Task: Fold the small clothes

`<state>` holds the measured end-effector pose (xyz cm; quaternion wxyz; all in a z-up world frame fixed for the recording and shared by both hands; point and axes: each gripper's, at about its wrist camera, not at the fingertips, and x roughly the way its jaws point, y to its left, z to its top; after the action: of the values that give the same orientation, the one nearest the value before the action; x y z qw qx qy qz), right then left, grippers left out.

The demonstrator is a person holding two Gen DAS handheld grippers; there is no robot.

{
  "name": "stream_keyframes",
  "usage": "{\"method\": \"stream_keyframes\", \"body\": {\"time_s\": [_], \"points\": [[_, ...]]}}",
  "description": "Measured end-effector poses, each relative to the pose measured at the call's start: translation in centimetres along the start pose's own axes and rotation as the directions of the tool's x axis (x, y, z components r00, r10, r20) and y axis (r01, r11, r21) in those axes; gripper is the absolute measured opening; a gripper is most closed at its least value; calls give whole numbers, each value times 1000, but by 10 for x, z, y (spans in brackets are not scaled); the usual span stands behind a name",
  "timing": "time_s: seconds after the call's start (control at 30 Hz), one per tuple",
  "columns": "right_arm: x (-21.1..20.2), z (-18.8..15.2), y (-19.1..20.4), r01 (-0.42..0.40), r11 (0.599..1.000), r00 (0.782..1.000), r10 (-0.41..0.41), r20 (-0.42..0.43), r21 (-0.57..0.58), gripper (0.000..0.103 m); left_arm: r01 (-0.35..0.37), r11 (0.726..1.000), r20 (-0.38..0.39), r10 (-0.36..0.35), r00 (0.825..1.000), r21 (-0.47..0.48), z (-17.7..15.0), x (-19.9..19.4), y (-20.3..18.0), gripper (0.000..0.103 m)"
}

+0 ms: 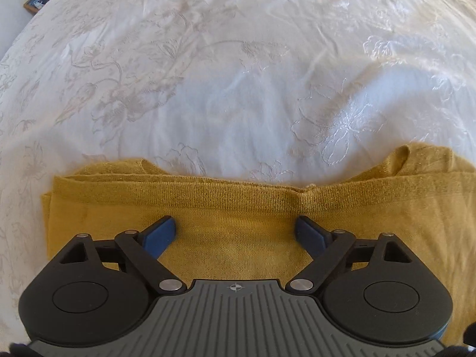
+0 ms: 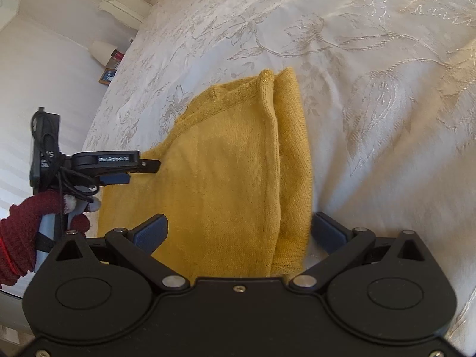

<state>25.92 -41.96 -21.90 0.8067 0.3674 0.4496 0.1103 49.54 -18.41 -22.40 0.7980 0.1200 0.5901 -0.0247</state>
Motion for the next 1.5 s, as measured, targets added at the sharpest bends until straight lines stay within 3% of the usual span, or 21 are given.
{"method": "stream_keyframes", "body": {"time_s": [0.2,0.3,0.5,0.67,0.83,0.9,0.93,1.07,1.23,1.5], "points": [[-4,-2,-3,-7,1000,1000,7,-10,-3,103,52,996,28,-50,998,-72,-13,-23,15,84],[-5,-3,-4,-9,1000,1000,9,-11,-6,103,73,995,36,-71,997,-62,-45,-41,17,84],[-6,-2,-3,-4,1000,1000,5,-23,22,103,86,995,-33,-88,996,-53,-119,-49,21,84],[-4,-3,6,29,999,999,-28,-41,23,98,105,986,-36,-111,993,-131,-155,-64,36,84],[-3,-5,14,95,995,994,-94,-48,19,47,106,981,11,-105,994,-162,-177,-86,57,83],[-6,-5,16,105,994,994,-103,-43,38,30,105,981,33,-101,994,-164,-185,-94,68,83],[-10,-5,21,108,993,994,-106,-31,48,28,103,982,44,-98,994,-160,-190,-98,76,83],[-18,-1,59,141,990,990,-141,-2,-15,26,69,986,88,-56,995,-149,-198,-112,103,83],[-14,2,126,137,987,990,-136,20,-79,25,108,976,103,-89,991,-191,-206,-109,149,83],[48,-1,240,83,976,996,-90,-29,-200,25,145,954,111,-120,987,-261,-227,-102,221,83]]}}
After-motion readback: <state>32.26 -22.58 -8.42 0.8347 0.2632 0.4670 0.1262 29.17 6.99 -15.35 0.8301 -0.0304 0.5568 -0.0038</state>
